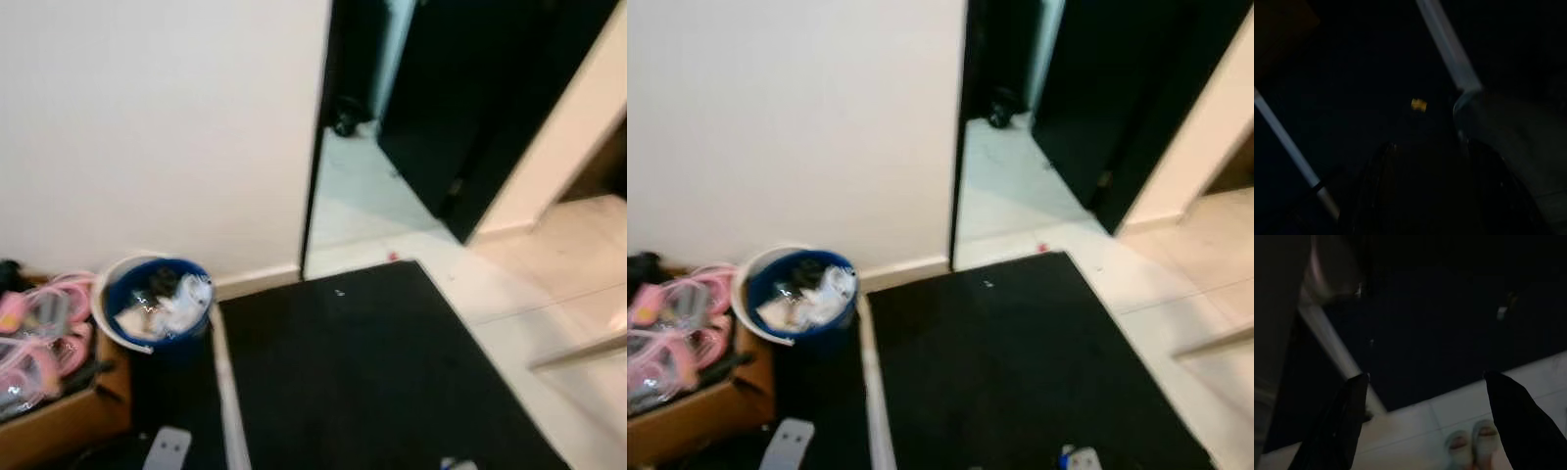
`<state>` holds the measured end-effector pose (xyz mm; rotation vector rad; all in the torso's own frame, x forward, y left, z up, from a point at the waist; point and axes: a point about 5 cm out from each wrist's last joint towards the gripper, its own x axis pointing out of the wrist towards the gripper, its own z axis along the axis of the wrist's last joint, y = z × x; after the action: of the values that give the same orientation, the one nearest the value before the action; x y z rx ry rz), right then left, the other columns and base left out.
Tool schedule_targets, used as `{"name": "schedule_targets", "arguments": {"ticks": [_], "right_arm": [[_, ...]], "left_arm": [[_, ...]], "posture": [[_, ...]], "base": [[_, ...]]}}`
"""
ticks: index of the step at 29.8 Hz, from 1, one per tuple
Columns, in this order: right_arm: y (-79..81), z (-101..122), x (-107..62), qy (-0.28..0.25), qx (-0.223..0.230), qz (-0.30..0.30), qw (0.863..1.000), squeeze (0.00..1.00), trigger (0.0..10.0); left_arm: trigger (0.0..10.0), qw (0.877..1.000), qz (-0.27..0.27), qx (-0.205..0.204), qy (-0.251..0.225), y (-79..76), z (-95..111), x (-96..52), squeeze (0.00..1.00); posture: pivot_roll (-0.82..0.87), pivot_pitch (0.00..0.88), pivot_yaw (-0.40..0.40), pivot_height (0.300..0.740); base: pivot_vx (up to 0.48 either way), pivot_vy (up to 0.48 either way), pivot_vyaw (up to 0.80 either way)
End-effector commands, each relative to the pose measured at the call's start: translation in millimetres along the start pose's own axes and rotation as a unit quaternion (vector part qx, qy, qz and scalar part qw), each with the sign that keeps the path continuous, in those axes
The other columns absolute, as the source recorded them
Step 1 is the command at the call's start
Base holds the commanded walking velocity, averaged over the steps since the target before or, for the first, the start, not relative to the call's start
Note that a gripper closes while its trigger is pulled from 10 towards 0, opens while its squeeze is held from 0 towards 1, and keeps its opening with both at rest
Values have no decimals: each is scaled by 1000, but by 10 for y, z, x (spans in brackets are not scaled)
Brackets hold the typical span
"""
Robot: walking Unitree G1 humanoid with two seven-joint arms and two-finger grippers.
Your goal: Picking trash to rubbish bin
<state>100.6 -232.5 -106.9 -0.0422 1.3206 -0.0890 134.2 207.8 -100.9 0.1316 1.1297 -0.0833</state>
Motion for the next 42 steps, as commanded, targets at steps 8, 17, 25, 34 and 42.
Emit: {"name": "schedule_targets", "arguments": {"ticks": [8,17,25,34,42], "right_arm": [[-8,-37,-2,6,-3,1,1000,0,10000],[5,-60,0,8,-5,1,1000,0,10000],[-11,-57,-2,6,-7,0,1000,0,10000],[-30,-61,-5,7,-9,-1,1000,0,10000],[-29,-73,-5,8,-9,-1,1000,0,10000]], "left_arm": [[10000,1000,-3,11,-1,-5,23,4,0],[10000,1000,-3,16,-1,1,22,3,0],[10000,1000,-3,20,-1,5,25,2,0],[10000,1000,-4,21,-3,4,30,2,0],[10000,1000,-5,20,-2,-4,24,3,0]], "posture": [[19,94,25,740],[19,89,26,740],[17,82,28,740],[16,74,28,740],[17,81,24,740]], "base": [[0,0,-800],[0,0,-800],[0,0,-798],[0,0,-797],[0,0,-800]]}}
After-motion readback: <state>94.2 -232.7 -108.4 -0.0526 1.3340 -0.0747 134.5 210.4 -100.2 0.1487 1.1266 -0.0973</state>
